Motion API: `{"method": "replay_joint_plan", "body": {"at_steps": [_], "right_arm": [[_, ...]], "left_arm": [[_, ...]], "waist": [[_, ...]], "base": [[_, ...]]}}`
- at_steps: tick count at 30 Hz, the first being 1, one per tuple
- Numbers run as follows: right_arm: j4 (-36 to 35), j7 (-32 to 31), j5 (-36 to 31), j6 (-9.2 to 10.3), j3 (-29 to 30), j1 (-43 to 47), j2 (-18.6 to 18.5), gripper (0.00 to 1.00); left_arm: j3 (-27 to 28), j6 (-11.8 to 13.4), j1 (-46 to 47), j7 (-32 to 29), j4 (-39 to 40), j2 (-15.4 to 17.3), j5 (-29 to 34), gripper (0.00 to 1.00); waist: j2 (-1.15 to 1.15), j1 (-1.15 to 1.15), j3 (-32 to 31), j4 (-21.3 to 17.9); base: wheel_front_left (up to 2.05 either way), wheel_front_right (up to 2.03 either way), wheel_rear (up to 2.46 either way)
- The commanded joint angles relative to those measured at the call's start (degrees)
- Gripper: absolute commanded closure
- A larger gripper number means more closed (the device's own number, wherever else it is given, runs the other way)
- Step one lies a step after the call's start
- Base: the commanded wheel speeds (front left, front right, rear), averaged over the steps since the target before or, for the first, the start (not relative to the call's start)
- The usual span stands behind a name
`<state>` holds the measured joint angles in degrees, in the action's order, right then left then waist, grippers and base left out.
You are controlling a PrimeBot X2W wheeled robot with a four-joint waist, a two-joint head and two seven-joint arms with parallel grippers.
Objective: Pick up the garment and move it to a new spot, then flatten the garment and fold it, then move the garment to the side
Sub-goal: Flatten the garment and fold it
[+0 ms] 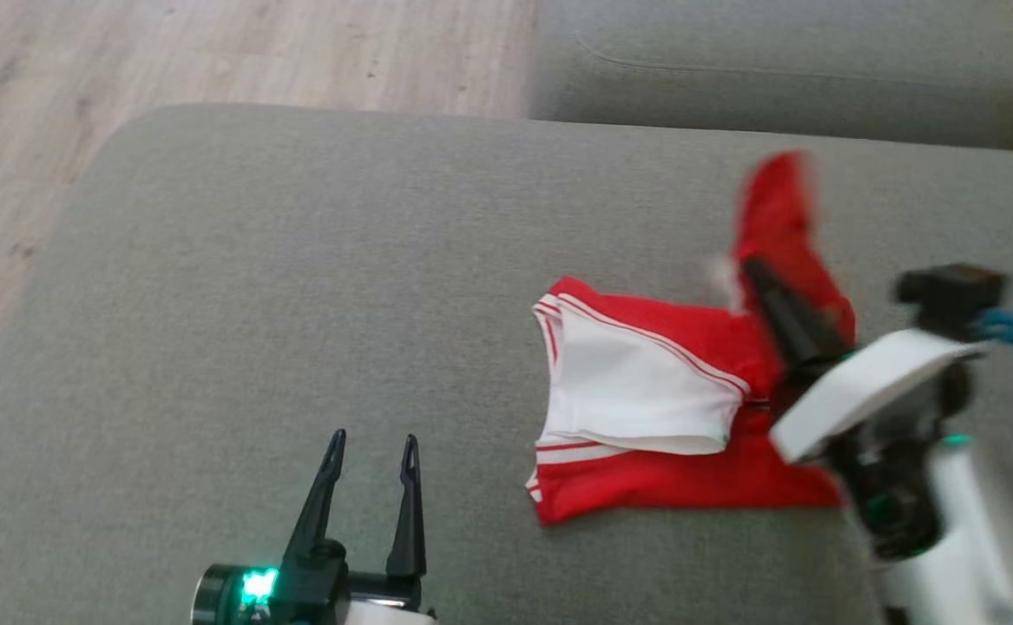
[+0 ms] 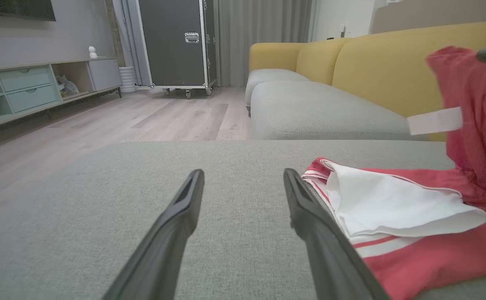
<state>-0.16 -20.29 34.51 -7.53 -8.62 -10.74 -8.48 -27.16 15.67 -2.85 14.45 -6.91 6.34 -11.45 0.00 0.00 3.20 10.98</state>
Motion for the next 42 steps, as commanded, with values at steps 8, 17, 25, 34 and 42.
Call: {"method": "replay_joint_plan", "body": {"at_steps": [8,17,25,34,42], "right_arm": [[5.2,2.0,-2.0,0.04,-8.9,-0.3,4.6,1.0],[14.6,12.4,2.9,0.04,-13.0,-1.8,5.6,0.0],[13.4,22.7,4.9,0.04,-7.6,1.0,4.9,0.0],[10.5,33.6,-2.6,0.04,-3.3,9.1,-4.9,0.0],[9.1,35.3,-16.2,0.04,-0.8,17.2,-6.1,0.0]], "left_arm": [[2.6,-1.1,0.6,0.5,1.2,-1.7,1.1,0.0],[3.5,-1.9,-0.4,0.5,0.7,-2.4,1.6,0.0],[6.0,-2.2,-2.7,0.5,1.7,-2.0,1.8,0.0],[10.5,-2.1,-6.2,0.5,4.3,-2.0,0.5,0.0],[13.1,-3.2,-10.2,0.5,4.7,-2.3,1.5,0.0]], "waist": [[0.0,0.0,0.6,3.9],[0.0,0.0,-0.4,4.8],[0.0,0.0,-5.0,1.5],[0.0,0.0,-7.6,-4.7],[0.0,0.0,-9.3,-7.3]], "base": [[0.0,0.0,0.0],[0.0,0.0,0.0],[0.0,0.0,0.0],[0.0,0.0,0.0],[0.0,0.0,0.0]]}}
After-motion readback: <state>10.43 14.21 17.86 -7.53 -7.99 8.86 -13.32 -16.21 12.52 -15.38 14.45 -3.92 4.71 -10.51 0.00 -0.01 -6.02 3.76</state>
